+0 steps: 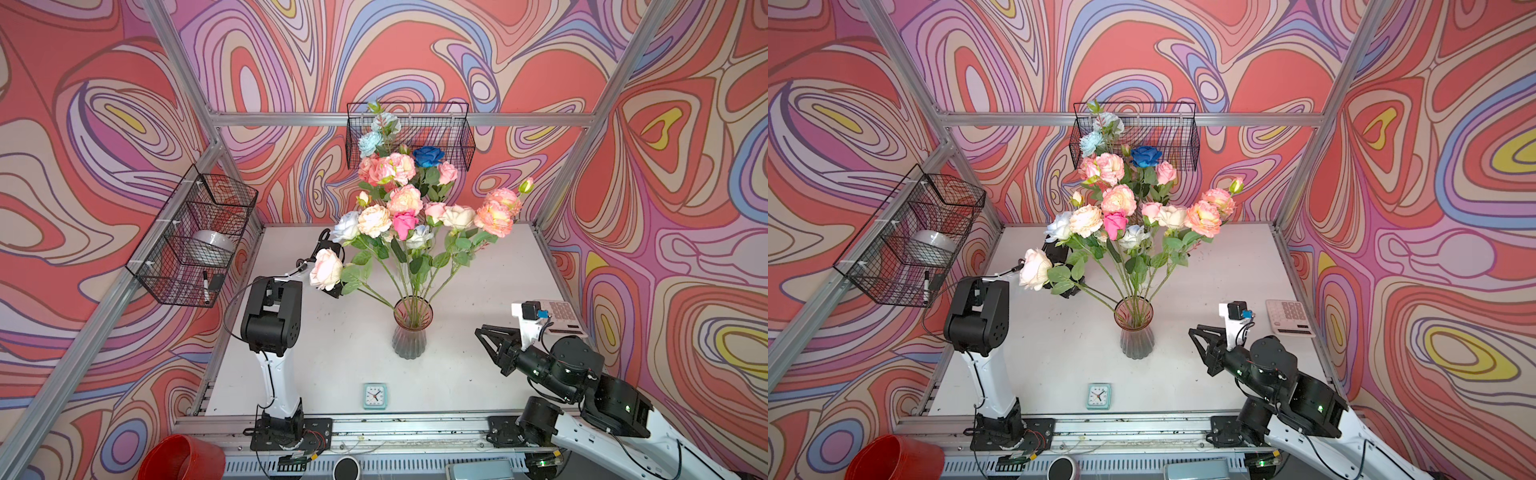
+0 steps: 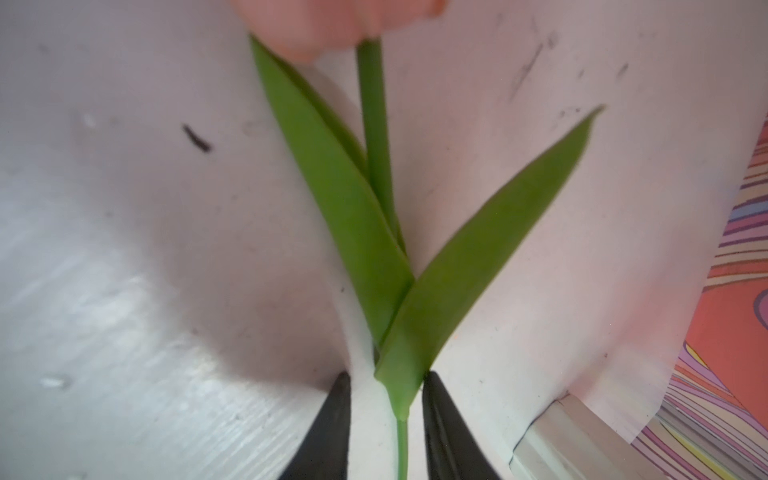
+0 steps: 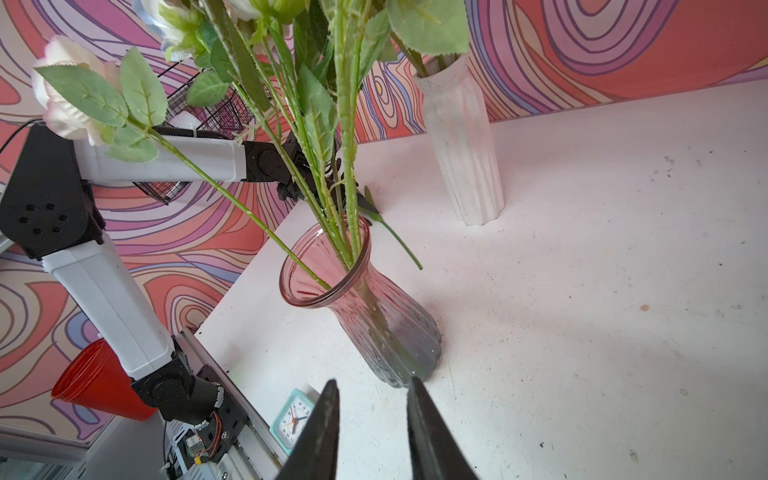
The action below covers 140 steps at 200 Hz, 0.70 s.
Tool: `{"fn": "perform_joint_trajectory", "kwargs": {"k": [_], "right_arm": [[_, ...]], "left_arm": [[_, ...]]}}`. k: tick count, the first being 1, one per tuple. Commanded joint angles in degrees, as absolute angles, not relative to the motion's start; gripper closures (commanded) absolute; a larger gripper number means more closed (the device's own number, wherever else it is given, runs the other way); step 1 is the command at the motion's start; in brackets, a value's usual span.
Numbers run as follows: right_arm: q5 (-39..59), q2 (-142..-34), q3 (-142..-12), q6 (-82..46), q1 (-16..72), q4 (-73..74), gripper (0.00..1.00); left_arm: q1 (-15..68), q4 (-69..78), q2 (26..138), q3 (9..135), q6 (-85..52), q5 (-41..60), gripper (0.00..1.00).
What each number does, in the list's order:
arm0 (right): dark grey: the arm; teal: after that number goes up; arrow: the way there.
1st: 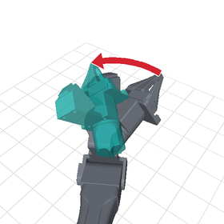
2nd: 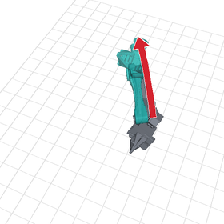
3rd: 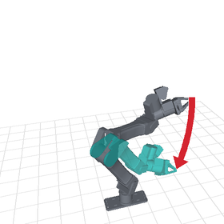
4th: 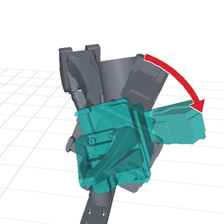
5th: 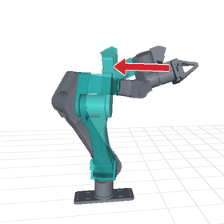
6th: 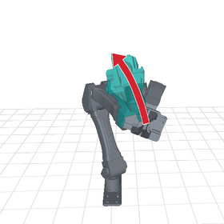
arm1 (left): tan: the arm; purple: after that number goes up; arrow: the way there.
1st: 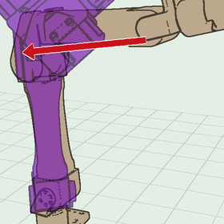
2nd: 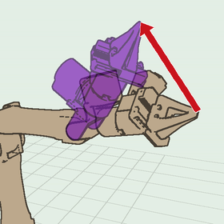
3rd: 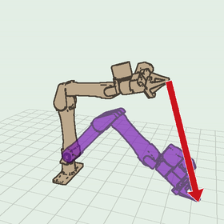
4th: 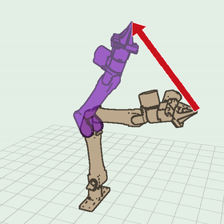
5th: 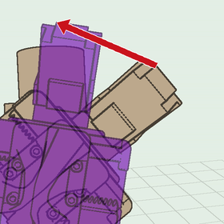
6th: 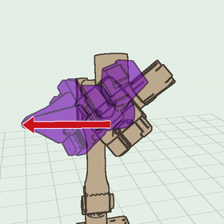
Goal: Arrange the flowers into the vase
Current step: 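Grasp the pink tulip stem on the table with the left gripper, then lift the pink tulip upright off the table with the left gripper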
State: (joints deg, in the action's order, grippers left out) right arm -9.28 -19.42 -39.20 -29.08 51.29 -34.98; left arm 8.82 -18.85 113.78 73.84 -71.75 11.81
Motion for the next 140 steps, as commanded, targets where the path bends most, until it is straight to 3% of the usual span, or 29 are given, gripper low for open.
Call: {"fn": "perform_joint_trajectory", "kwargs": {"k": [1, 32, 140], "right_arm": [[-10.5, -18.6, -40.2, -29.2, 51.0, -36.9, 0.72], [-11.2, -17.6, -40.3, -29.1, 51.1, -36.8, 0.72], [-11.9, -18.9, -41.9, -27.6, 51.0, -35.3, 0.73]], "left_arm": [[7.1, -23.5, 115.4, 71.2, -71.2, 10.7, 0.87], [6.0, -22.8, 110.3, 67.7, -69.0, 9.9, 1.0], [6.0, -19.1, 78.4, 47.8, -63.1, 8.6, 1.0]]}}
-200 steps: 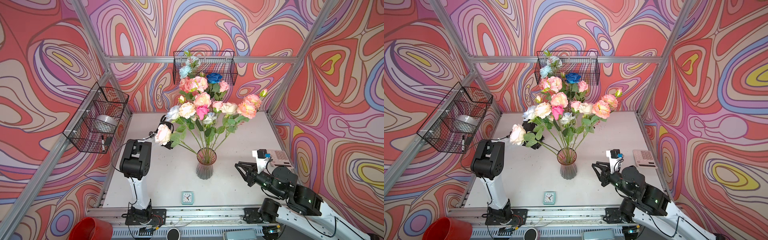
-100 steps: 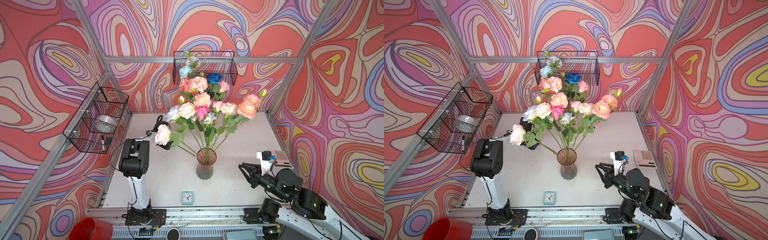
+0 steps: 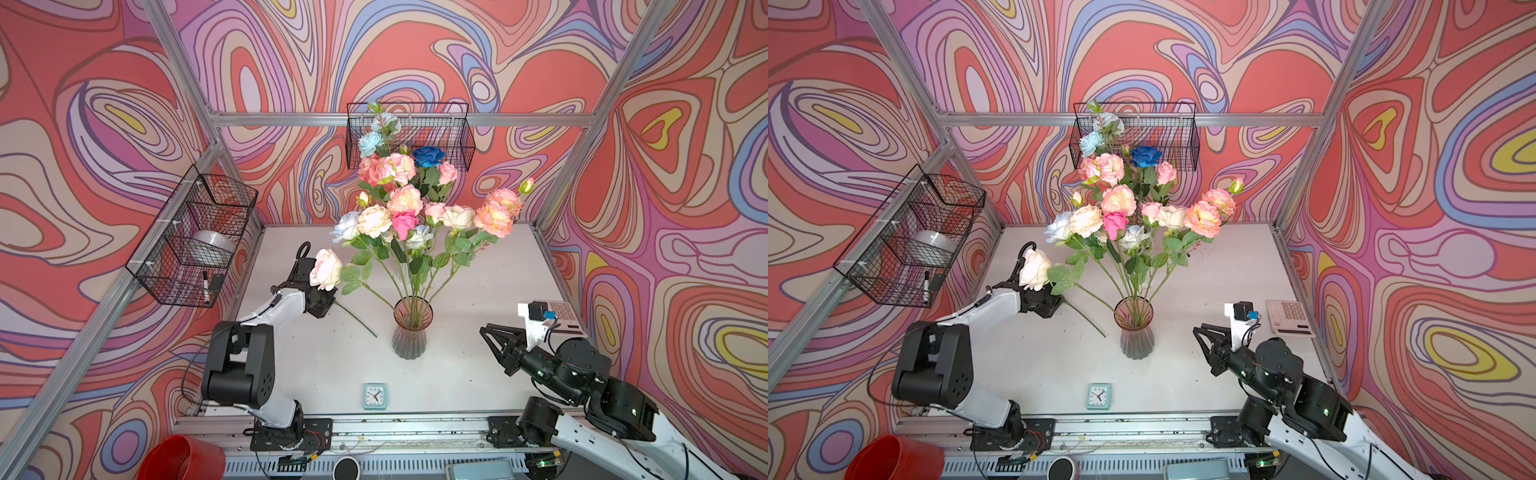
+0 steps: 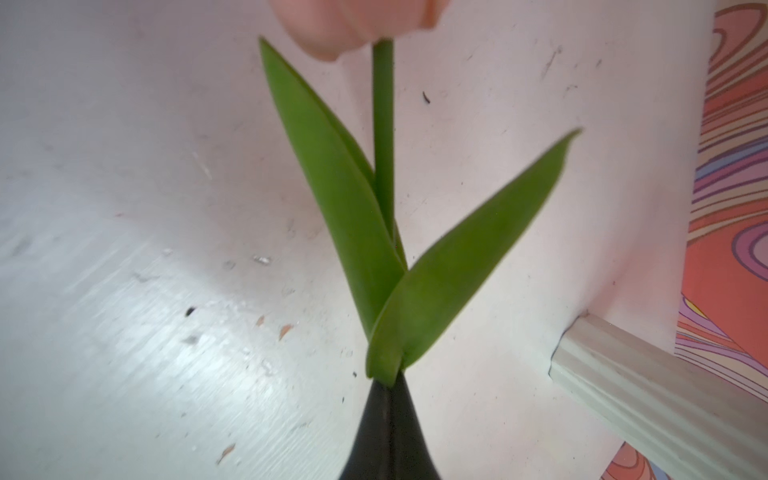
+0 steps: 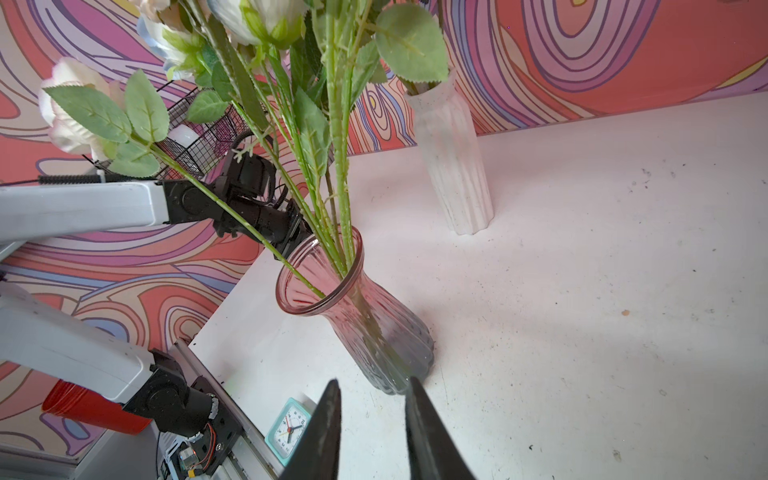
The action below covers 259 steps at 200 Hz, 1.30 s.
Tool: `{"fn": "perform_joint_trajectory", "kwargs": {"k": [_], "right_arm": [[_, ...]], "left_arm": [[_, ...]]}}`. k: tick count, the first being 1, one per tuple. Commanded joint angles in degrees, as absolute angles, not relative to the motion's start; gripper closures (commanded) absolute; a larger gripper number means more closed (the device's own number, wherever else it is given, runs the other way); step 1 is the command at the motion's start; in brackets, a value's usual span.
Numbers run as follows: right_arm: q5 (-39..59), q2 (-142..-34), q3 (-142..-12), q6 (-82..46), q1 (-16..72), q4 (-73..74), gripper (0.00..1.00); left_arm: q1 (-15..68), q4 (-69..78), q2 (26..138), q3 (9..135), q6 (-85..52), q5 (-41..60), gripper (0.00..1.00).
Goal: Arrange the flowers into the vase
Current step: 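Lift the pink tulip upright off the table with the left gripper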
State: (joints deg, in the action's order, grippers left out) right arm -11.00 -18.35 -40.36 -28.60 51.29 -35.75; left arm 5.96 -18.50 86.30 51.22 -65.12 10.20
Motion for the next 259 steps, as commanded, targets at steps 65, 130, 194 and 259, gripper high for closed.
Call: {"fn": "perform_joint_trajectory", "kwargs": {"k": [65, 130, 194, 259], "right_arm": [[-11.0, -21.5, -43.9, -26.3, 51.1, -33.4, 0.73], [-9.6, -25.3, -48.2, -24.5, 51.1, -32.0, 0.72], [-6.0, -31.1, -52.7, -23.1, 51.0, -29.9, 0.71], [0.1, -36.7, -57.4, -21.6, 51.1, -27.6, 0.67]], "left_arm": [[6.2, -35.1, 50.8, 48.7, -55.2, 2.1, 1.0], [6.2, -48.7, 39.5, 64.5, -45.1, 0.0, 1.0], [6.2, -54.7, 36.4, 83.2, -37.2, -2.6, 1.0], [6.2, -48.1, 39.4, 96.5, -33.8, 17.9, 1.0]]}}
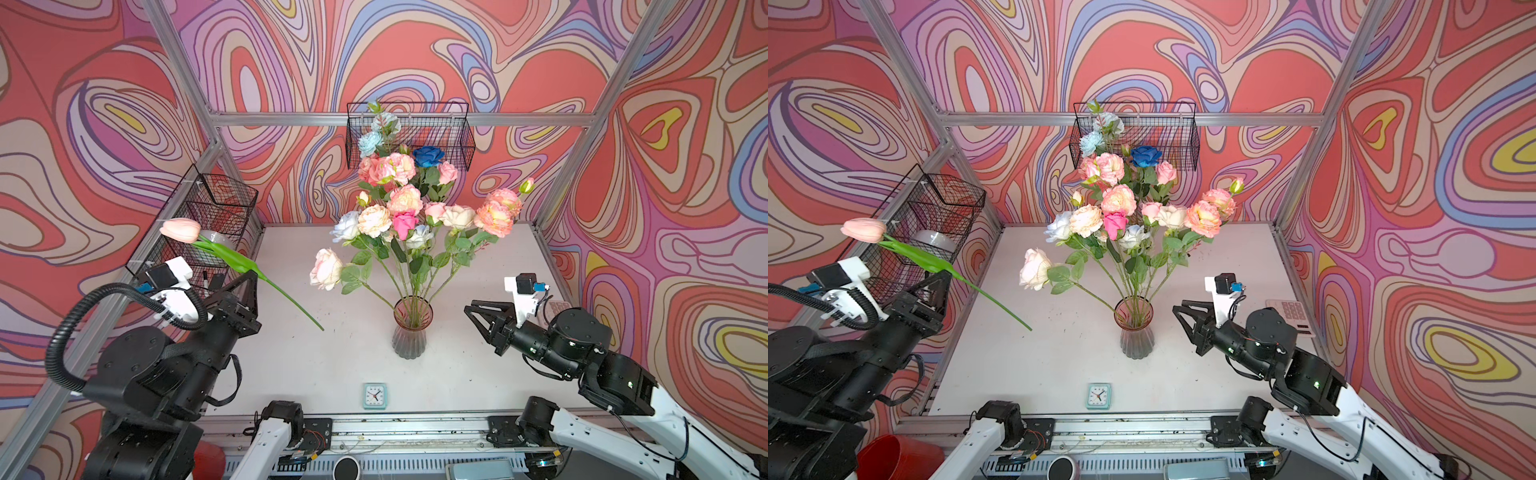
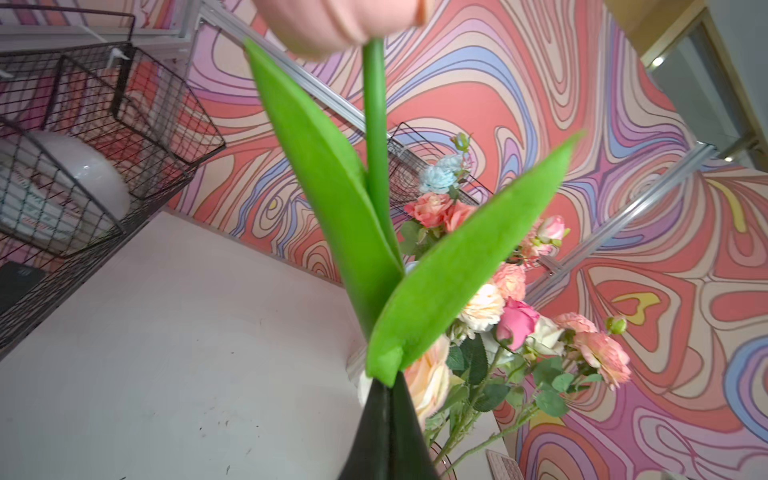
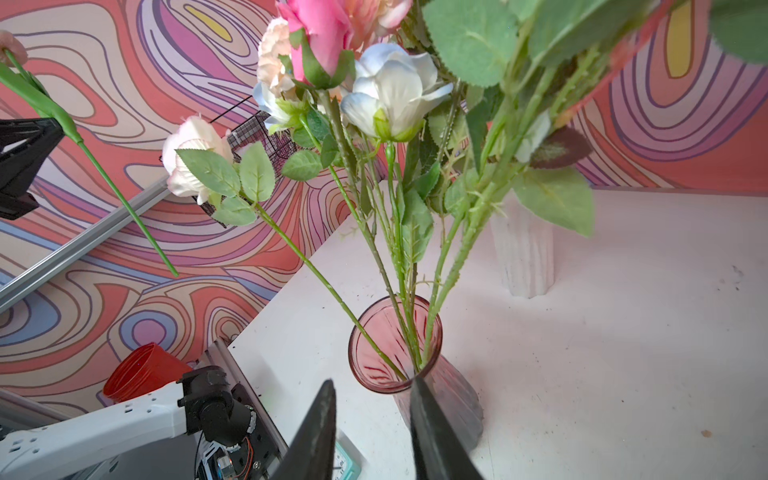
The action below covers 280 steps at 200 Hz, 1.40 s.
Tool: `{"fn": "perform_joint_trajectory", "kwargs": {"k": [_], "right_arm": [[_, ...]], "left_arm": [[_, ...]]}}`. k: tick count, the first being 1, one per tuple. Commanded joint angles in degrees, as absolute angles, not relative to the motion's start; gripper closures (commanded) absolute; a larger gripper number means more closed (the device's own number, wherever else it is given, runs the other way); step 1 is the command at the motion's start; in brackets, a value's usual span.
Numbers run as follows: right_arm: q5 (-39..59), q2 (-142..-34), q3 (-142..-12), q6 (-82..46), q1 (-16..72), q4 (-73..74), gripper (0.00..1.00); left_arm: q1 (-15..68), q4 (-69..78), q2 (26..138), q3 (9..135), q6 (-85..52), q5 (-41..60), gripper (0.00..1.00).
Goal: Arrange the flowers into the vase
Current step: 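Lift the pink tulip upright off the table with the left gripper, then carry the pink tulip beside the vase while the right gripper reaches toward it, then grasp the pink tulip stem with the right gripper below the left gripper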
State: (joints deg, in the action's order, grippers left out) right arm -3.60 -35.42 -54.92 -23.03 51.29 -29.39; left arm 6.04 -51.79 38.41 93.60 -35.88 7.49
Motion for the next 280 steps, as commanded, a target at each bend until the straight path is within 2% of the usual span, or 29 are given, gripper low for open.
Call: {"fn": "perform_joint_trajectory", "kwargs": {"k": [1, 39, 66, 85, 112, 164, 203, 228, 280], "right_arm": [[0.2, -36.8, -57.4, -21.6, 51.1, -27.6, 0.67], [7.2, -40.5, -60.1, -21.6, 51.1, -26.8, 0.58], [11.7, -43.0, -61.9, -21.6, 51.1, -25.4, 0.54], [14.5, -44.9, -63.3, -21.6, 51.1, -24.6, 0.5], [18.1, -48.2, -66.7, -20.8, 51.1, -23.1, 0.45], [28.3, -59.3, -81.0, -19.9, 51.0, -22.2, 0.4], [35.8, -70.6, -94.0, -19.9, 51.1, -23.6, 0.4], [37.9, -77.0, -102.1, -19.8, 51.1, -25.9, 0.44], [41.7, -83.6, -109.7, -20.6, 51.3, -26.7, 0.52]], "left_arm": [[6.2, -48.1, 39.4, 96.6, -33.8, 18.1, 1.0], [6.2, -38.3, 41.3, 98.1, -37.3, 34.5, 1.0], [6.2, -20.3, 42.1, 91.5, -47.6, 47.9, 1.0], [6.2, -12.1, 43.5, 87.1, -52.8, 51.7, 1.0], [6.2, -7.5, 45.1, 82.3, -54.7, 54.7, 1.0], [6.6, 6.1, 49.7, 77.2, -59.0, 63.6, 1.0], [8.2, 13.2, 53.4, 76.8, -60.5, 69.5, 1.0], [9.0, 15.7, 54.2, 76.2, -61.2, 71.1, 1.0], [9.3, 15.6, 55.6, 76.5, -60.9, 71.8, 1.0]]}}
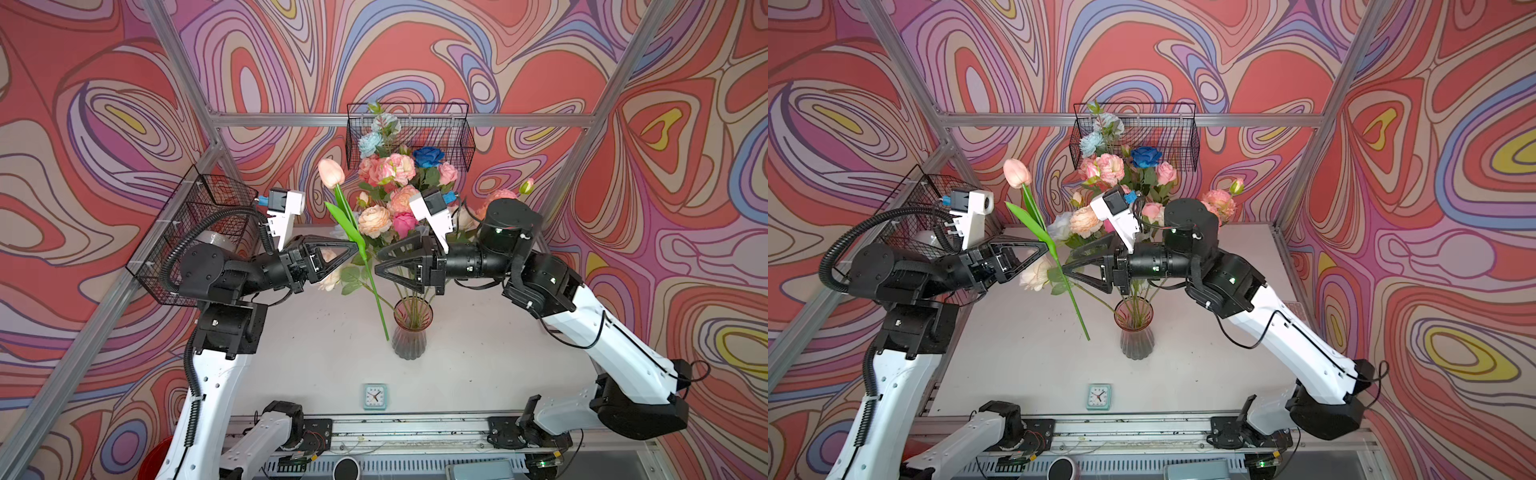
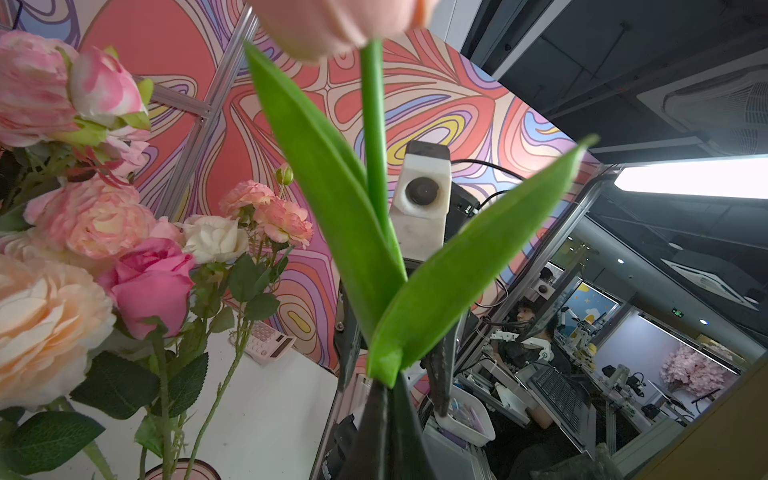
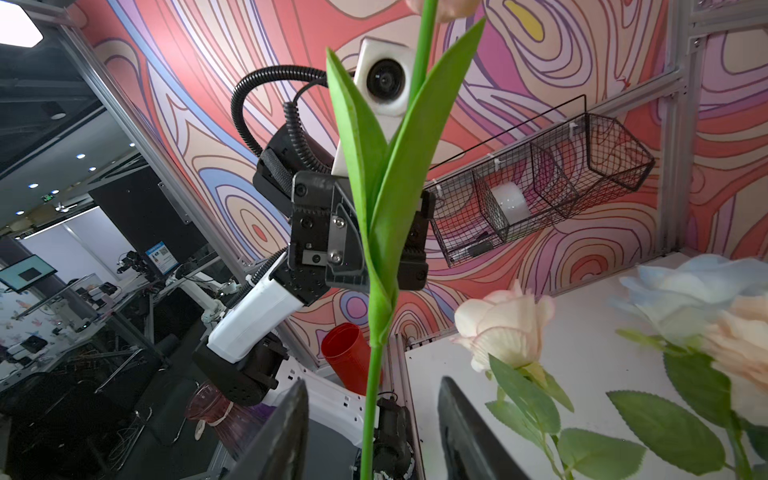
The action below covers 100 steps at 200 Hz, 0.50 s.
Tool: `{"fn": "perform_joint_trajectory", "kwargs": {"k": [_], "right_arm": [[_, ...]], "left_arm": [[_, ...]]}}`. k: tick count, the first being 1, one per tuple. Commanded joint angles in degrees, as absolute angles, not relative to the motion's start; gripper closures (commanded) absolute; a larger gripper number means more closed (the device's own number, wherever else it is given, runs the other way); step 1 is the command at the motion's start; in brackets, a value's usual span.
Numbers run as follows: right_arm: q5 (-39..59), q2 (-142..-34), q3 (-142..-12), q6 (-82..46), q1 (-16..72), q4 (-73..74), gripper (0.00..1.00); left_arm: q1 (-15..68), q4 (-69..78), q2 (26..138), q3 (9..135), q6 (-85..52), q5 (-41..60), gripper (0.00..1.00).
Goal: Arrange the flowers into the vase
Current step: 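Grasp the pink tulip stem with the right gripper below the left gripper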
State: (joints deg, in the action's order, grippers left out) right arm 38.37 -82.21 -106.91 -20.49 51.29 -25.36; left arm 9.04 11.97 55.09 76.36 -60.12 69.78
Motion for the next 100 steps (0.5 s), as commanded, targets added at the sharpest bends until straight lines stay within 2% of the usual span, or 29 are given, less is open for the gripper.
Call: {"fn": "perform_joint_trajectory", "kwargs": {"k": [1, 69, 85, 100], "right_arm": [[41.7, -83.7, -109.8, -20.6, 51.3, -26.7, 0.52], [41.6, -86.6, -111.9, -20.2, 52.4, -28.1, 0.7], [41.4, -86.6, -111.8, -20.0, 52.7, -28.2, 0.79], [40.7, -86.1, -111.0, -20.0, 52.8, -27.8, 0.92]], "left_arm": [[9.4, 15.7, 55.6, 76.5, -60.9, 71.9, 1.0], [10.2, 16.7, 56.3, 76.6, -61.4, 71.6, 1.0], [10.3, 16.9, 56.3, 76.6, -61.5, 71.4, 1.0], [10.3, 16.7, 56.2, 76.6, -61.6, 70.9, 1.0]]}}
